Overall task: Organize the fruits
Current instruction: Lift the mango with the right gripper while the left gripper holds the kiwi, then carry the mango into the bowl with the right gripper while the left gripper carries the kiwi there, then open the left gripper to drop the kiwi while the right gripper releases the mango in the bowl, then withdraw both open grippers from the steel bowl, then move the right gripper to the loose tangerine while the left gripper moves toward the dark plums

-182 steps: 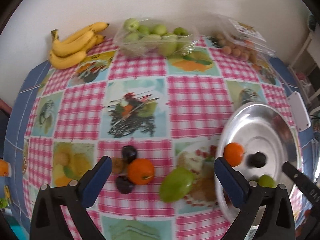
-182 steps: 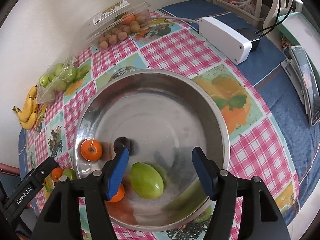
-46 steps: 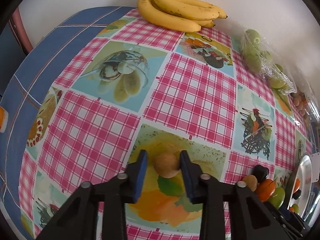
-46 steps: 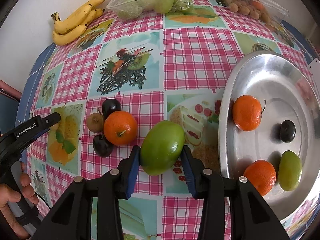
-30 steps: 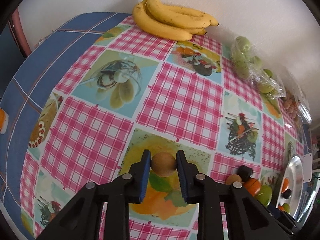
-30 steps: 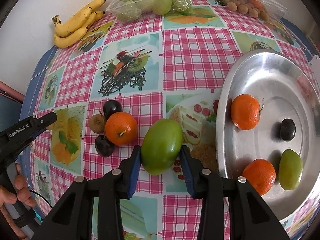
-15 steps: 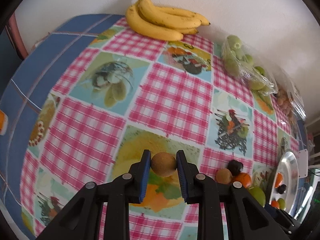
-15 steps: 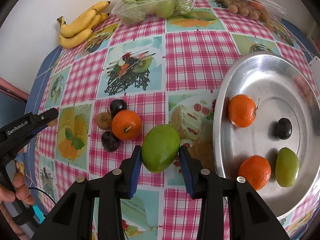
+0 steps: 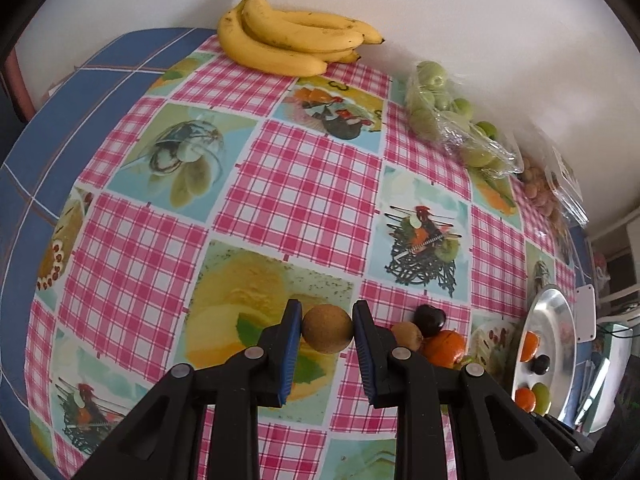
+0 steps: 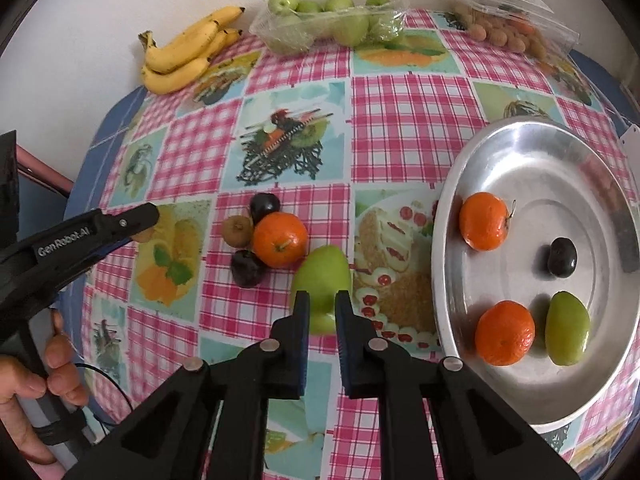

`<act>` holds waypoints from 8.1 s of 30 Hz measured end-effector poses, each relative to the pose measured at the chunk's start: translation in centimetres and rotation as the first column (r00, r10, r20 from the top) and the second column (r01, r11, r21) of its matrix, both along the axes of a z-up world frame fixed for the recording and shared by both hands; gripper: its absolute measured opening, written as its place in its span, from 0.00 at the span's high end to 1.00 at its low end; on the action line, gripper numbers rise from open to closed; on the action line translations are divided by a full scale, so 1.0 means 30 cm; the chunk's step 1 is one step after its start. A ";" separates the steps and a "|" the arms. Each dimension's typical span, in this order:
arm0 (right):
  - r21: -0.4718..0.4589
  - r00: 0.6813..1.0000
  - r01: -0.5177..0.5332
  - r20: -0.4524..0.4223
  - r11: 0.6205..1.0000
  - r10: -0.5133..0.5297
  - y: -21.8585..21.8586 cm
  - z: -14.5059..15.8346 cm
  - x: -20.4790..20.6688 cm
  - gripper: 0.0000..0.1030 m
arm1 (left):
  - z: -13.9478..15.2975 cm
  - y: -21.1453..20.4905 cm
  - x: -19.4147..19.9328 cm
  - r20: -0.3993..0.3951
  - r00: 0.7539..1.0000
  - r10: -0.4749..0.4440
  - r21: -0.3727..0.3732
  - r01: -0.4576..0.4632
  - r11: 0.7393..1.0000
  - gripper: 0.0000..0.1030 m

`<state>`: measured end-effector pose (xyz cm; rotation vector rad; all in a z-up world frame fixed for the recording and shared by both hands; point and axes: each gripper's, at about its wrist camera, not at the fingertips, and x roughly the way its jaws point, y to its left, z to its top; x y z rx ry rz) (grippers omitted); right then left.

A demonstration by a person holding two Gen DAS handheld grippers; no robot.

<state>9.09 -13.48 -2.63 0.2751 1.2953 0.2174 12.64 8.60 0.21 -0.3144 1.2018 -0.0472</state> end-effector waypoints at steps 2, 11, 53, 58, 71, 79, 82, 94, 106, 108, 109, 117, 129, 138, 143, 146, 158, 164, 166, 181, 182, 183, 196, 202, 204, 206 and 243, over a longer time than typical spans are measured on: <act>-0.004 1.000 -0.002 -0.002 1.000 0.002 0.003 -0.004 0.001 0.88 | 0.003 -0.008 -0.003 0.003 1.000 -0.007 0.004 0.007 1.000 0.73; 0.023 1.000 -0.007 0.002 1.000 0.007 0.030 -0.016 0.019 0.86 | -0.038 -0.038 -0.006 -0.037 0.999 -0.026 0.022 0.027 0.999 0.73; 0.006 0.998 -0.009 0.059 1.000 0.009 0.037 0.022 0.023 0.50 | 0.017 -0.075 -0.018 0.014 0.998 -0.067 0.036 0.067 0.997 0.73; 0.006 0.999 0.013 0.048 1.000 -0.013 -0.005 0.024 0.020 0.50 | 0.032 -0.101 -0.022 0.024 0.996 -0.085 0.051 0.083 0.995 0.73; 0.004 0.975 0.216 0.055 0.976 -0.216 -0.303 0.065 -0.028 0.50 | 0.078 -0.353 -0.075 0.057 0.963 -0.264 0.040 0.262 0.964 0.73; -0.026 0.932 0.363 0.030 0.931 -0.362 -0.520 0.042 -0.083 0.50 | 0.074 -0.569 -0.150 0.054 0.909 -0.414 0.071 0.410 0.909 0.73; -0.023 0.913 0.407 0.017 0.913 -0.407 -0.594 0.029 -0.096 0.50 | 0.082 -0.628 -0.163 0.069 0.893 -0.444 0.071 0.440 0.895 0.73; -0.012 0.886 0.461 -0.052 0.887 -0.461 -0.695 -0.035 -0.111 0.50 | 0.019 -0.864 -0.159 0.024 0.841 -0.540 0.098 0.536 0.839 0.73; -0.023 0.877 0.473 -0.083 0.881 -0.473 -0.703 -0.067 -0.118 0.50 | -0.048 -0.956 -0.136 -0.032 0.840 -0.541 0.127 0.541 0.832 0.72; -0.031 0.876 0.473 -0.085 0.880 -0.474 -0.702 -0.068 -0.120 0.49 | -0.052 -0.962 -0.137 -0.037 0.839 -0.544 0.130 0.543 0.829 0.72; -0.035 0.875 0.475 -0.086 0.879 -0.476 -0.702 -0.069 -0.121 0.49 | -0.053 -0.964 -0.139 -0.038 0.837 -0.547 0.129 0.546 0.827 0.72; -0.045 0.871 0.477 -0.115 0.878 -0.478 -0.700 -0.075 -0.120 0.49 | -0.052 -0.958 -0.139 -0.050 0.836 -0.546 0.128 0.547 0.827 0.62; -0.026 0.869 0.490 -0.067 0.872 -0.490 -0.711 -0.003 -0.133 0.30 | 0.038 -0.862 -0.138 -0.030 0.870 -0.492 0.125 0.492 0.862 0.27; -0.030 0.872 0.476 -0.111 0.879 -0.476 -0.697 -0.025 -0.123 0.24 | 0.029 -0.686 -0.097 -0.048 0.933 -0.356 0.181 0.359 0.916 0.00; -0.007 0.885 0.452 -0.123 0.892 -0.449 -0.682 -0.040 -0.114 0.21 | 0.010 -0.617 -0.094 -0.034 0.954 -0.298 0.201 0.299 0.933 0.00; 0.002 0.889 0.443 -0.128 0.896 -0.439 -0.676 -0.049 -0.113 0.16 | -0.002 -0.578 -0.095 -0.034 0.960 -0.276 0.215 0.277 0.936 0.00; -0.016 0.910 0.406 -0.078 0.914 -0.406 -0.625 -0.002 -0.086 0.16 | -0.016 -0.392 -0.114 -0.028 0.984 -0.174 0.172 0.176 0.969 0.00; -0.028 0.936 0.342 -0.072 0.939 -0.343 -0.544 -0.002 -0.066 0.16 | -0.023 -0.275 -0.106 -0.025 0.995 -0.095 0.165 0.098 0.981 0.00; -0.029 0.943 0.324 -0.066 0.946 -0.325 -0.516 0.003 -0.063 0.16 | -0.019 -0.232 -0.108 -0.021 0.998 -0.066 0.158 0.069 0.985 0.00; 0.000 0.986 0.166 0.006 0.986 -0.166 -0.243 0.070 -0.035 0.16 | 0.014 0.031 -0.110 0.007 0.993 0.116 0.163 -0.116 0.980 0.00; 0.000 0.988 0.155 0.008 0.988 -0.155 -0.222 0.071 -0.033 0.16 | 0.013 0.038 -0.109 0.005 0.993 0.121 0.161 -0.121 0.980 0.00; 0.000 0.990 0.141 0.009 0.990 -0.141 -0.199 0.071 -0.028 0.16 | 0.012 0.046 -0.109 0.005 0.992 0.127 0.161 -0.126 0.979 0.00; 0.002 0.999 0.039 0.003 0.999 -0.039 -0.024 0.052 -0.003 0.16 | 0.000 0.080 -0.107 -0.002 0.990 0.142 0.179 -0.140 0.974 0.00; 0.010 0.999 0.041 -0.006 0.999 -0.040 -0.017 0.032 0.009 0.16 | -0.006 0.069 -0.099 -0.013 0.992 0.129 0.181 -0.125 0.975 0.00; 0.004 0.999 0.041 -0.022 0.999 -0.041 -0.018 0.012 0.014 0.16 | -0.014 0.061 -0.095 -0.022 0.992 0.122 0.196 -0.115 0.974 0.00; 0.000 0.998 0.043 -0.039 0.999 -0.043 -0.017 -0.011 0.020 0.16 | -0.031 0.044 -0.089 -0.041 0.994 0.105 0.209 -0.094 0.973 0.00; 0.060 1.000 -0.016 0.013 0.998 0.016 0.087 -0.077 0.129 0.50 | -0.110 -0.046 0.036 -0.074 0.997 0.021 -0.024 -0.023 0.999 0.10</act>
